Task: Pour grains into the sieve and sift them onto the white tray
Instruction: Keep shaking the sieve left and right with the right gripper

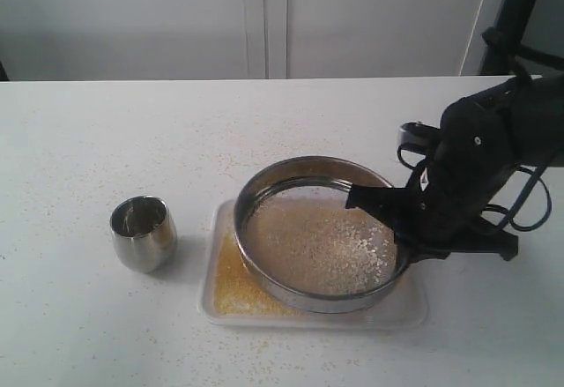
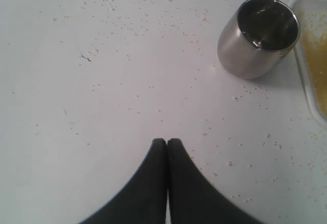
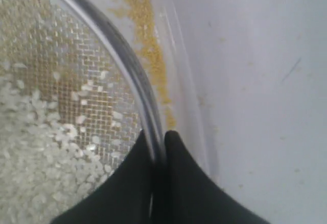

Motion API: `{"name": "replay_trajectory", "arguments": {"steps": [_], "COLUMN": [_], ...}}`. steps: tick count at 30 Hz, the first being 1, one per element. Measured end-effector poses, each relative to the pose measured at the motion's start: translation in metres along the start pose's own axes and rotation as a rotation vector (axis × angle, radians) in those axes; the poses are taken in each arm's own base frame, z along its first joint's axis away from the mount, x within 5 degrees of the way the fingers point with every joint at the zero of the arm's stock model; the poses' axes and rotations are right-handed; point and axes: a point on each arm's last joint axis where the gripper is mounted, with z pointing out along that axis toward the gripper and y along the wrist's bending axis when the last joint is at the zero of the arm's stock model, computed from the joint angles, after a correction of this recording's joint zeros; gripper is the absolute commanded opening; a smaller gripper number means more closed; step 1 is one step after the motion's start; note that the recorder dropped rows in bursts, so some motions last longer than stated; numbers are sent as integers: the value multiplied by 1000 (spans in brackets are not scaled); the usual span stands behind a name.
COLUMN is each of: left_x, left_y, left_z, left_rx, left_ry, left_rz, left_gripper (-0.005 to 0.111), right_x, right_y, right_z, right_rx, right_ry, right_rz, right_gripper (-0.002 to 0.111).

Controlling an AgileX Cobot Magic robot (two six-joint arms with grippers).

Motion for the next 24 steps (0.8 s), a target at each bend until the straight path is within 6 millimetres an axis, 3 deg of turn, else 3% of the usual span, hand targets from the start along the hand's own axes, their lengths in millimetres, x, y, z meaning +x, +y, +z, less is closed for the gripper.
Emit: {"name": "replay_trajectory", "arguments": {"steps": [3,7,10,14,20,24], "left_x": [0,0,0,0,0,0], "left_y": [0,0,0,0,0,0], "left_z": [0,0,0,0,0,0], "left_rx": [0,0,0,0,0,0], "left_ry": [0,0,0,0,0,0], "left_rz": [0,0,0,0,0,0], "left_gripper": [0,0,0,0,0,0], "right_x": [-6,4,-7,1,-6,1], "right_y": [-13,6,-10,5,-9,5], "right_z": [2,2,4,3,5,5], "right_rx": [50,-52,4,-44,23,-39], "right_ry": [18,32,21,14,13,10], "right_rz": [105,-9,117,4,94,-26], "right_gripper": [0,0,0,0,0,0]}}
